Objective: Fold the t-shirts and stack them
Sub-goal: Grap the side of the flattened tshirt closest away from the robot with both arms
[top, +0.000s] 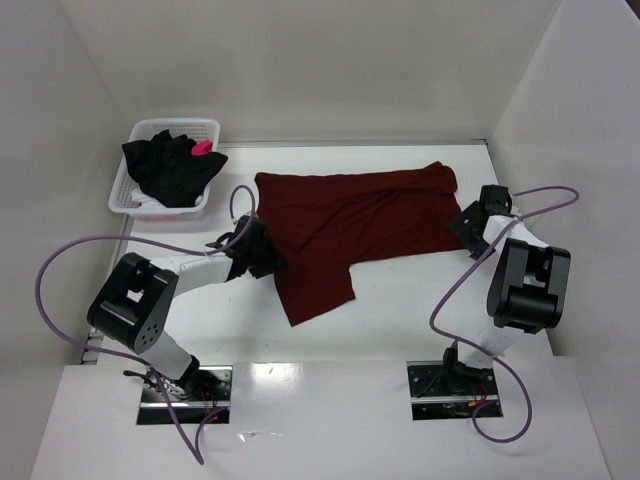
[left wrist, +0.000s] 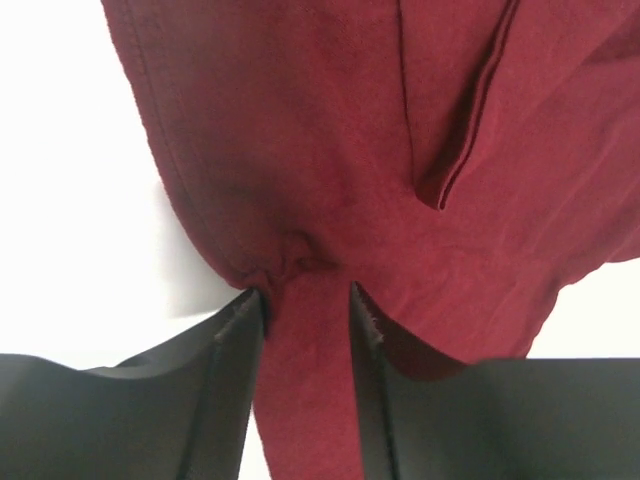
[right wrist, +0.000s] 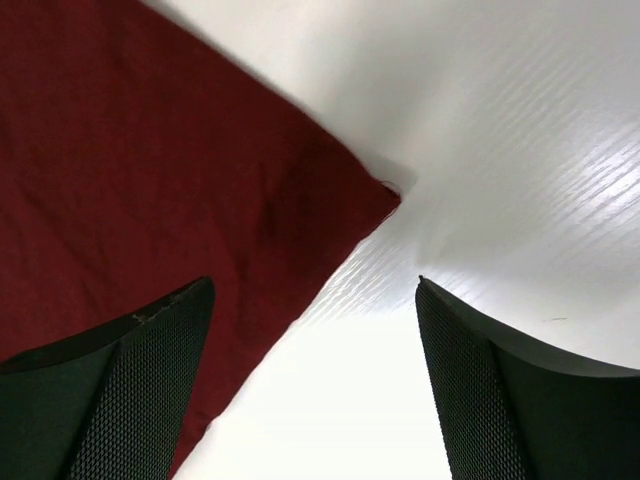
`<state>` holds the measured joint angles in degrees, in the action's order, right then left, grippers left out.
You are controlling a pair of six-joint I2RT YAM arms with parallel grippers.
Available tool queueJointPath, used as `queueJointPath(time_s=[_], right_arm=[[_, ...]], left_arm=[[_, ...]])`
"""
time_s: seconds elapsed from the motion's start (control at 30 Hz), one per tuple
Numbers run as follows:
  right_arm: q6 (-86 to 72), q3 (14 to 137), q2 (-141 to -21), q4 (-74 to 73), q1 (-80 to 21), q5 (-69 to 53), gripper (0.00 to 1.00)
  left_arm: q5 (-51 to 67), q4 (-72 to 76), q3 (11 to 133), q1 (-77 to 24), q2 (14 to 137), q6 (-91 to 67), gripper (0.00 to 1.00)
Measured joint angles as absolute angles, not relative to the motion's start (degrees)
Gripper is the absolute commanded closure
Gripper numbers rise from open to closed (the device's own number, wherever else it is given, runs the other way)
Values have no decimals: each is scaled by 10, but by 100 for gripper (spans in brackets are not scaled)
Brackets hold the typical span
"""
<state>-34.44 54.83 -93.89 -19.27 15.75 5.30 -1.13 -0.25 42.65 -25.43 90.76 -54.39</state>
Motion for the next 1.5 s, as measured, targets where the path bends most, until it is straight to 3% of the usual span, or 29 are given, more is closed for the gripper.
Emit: queueJointPath(time_s=[0.2,0.4,0.7,0.77,0.87,1.0,1.07,1.17,1.5], right_arm=[[-352,548,-952,-193,157,91,19],[-356,552,-957,-194,158,121,22],[-357,576,-996,-194,158,139,40],[-357,585,-1004,-193,158,143,52],[-357,597,-1016,-192,158,146,64],[-356,606,-1026,-189,158,148,89],[-355,612,-1031,-188,158,148,95],[-353,620,-1035,-189,158,148,100],[-346,699,-1035,-194,160,104,100]], left_arm=[[-14,-2,427,-254,913,-552,70],[-15,-15,432,-254,915,-555,76],[-14,-46,440,-254,916,-554,95],[-14,-53,442,-254,916,-554,100],[-14,-65,446,-254,916,-552,100],[-15,-83,454,-254,916,-543,100],[-15,-94,458,-254,916,-539,100],[-14,-114,468,-250,914,-528,100],[9,-155,579,-215,889,-474,100]])
